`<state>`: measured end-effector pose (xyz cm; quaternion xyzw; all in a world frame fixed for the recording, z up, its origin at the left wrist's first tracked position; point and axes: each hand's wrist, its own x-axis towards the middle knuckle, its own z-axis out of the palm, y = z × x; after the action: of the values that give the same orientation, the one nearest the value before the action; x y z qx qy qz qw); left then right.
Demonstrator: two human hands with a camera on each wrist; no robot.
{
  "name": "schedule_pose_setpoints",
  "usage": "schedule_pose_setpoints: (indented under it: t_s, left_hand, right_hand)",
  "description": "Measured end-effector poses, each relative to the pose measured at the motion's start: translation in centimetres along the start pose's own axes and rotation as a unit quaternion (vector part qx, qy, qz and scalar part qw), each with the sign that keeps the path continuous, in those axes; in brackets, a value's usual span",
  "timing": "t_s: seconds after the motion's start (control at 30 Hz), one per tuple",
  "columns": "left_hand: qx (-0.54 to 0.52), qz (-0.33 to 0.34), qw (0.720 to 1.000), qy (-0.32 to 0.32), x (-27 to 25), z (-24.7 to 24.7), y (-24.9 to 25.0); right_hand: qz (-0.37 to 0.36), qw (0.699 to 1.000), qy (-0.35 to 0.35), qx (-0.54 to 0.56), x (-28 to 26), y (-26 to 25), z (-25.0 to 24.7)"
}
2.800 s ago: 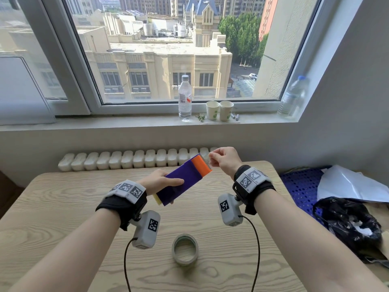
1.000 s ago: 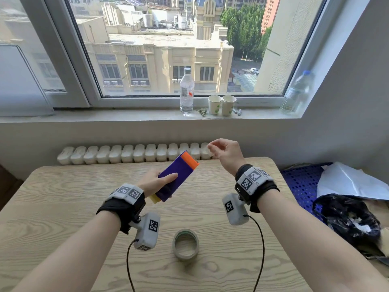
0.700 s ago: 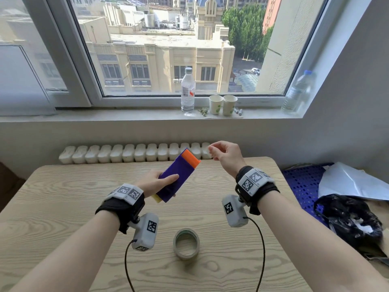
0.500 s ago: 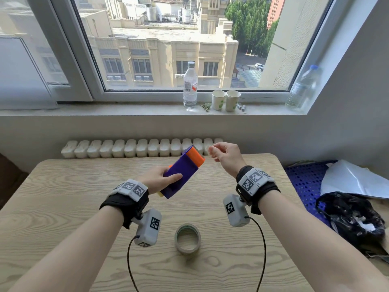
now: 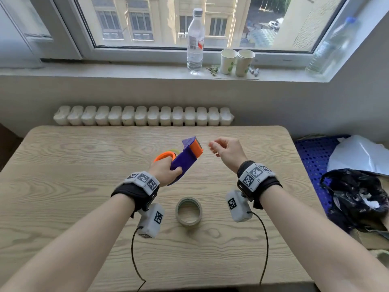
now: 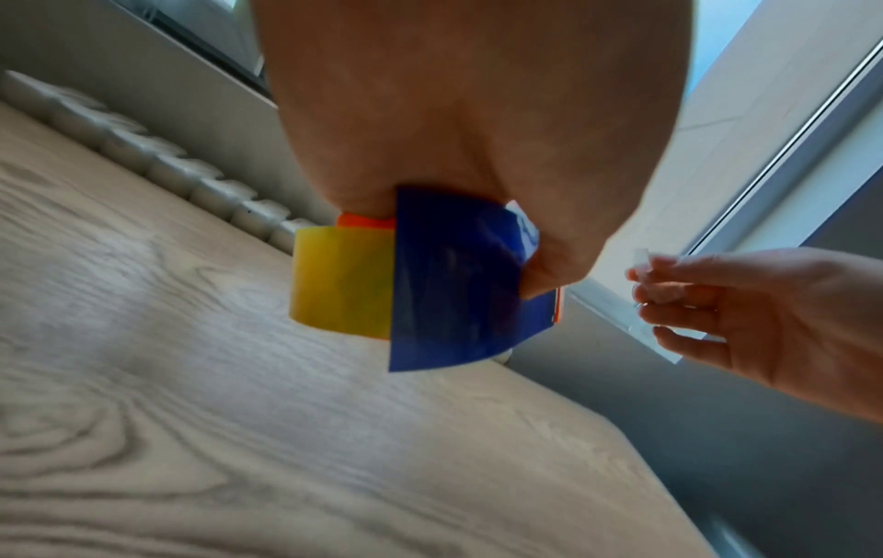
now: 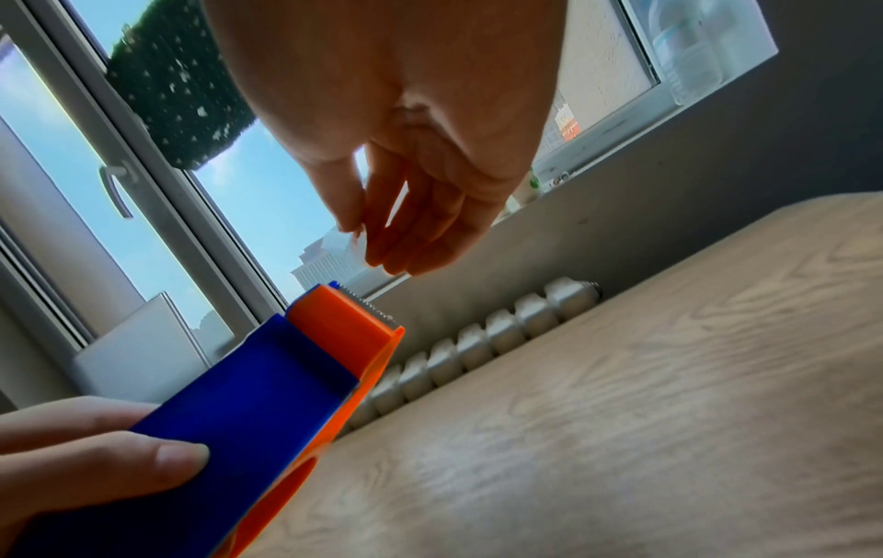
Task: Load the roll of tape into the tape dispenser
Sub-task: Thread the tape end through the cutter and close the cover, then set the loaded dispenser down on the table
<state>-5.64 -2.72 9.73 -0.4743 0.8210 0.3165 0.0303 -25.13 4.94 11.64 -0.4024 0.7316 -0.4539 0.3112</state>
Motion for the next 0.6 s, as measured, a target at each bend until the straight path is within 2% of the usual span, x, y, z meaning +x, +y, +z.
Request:
schedule_pose_setpoints:
  t_s: [0.2, 0.4, 0.6]
  left_hand:
    - [0.147, -0.004, 0.989, -0.020, 1.4, 3.7, -2.1]
    - [0.156, -0.030, 0.987, -0.024, 3.4, 6.3, -3.9]
    - [0.215, -0.006, 0.975, -0.060, 5.1, 8.1, -5.1]
  right_hand:
    - [0.045, 0.998, -0.018, -0.028, -0.3, 4.6, 2.2]
    - [0.085, 0.995, -0.032, -0.042, -0.3, 7.9, 3.7]
    - [0.121, 0.990, -0.049, -0.053, -0.5, 10.2, 4.7]
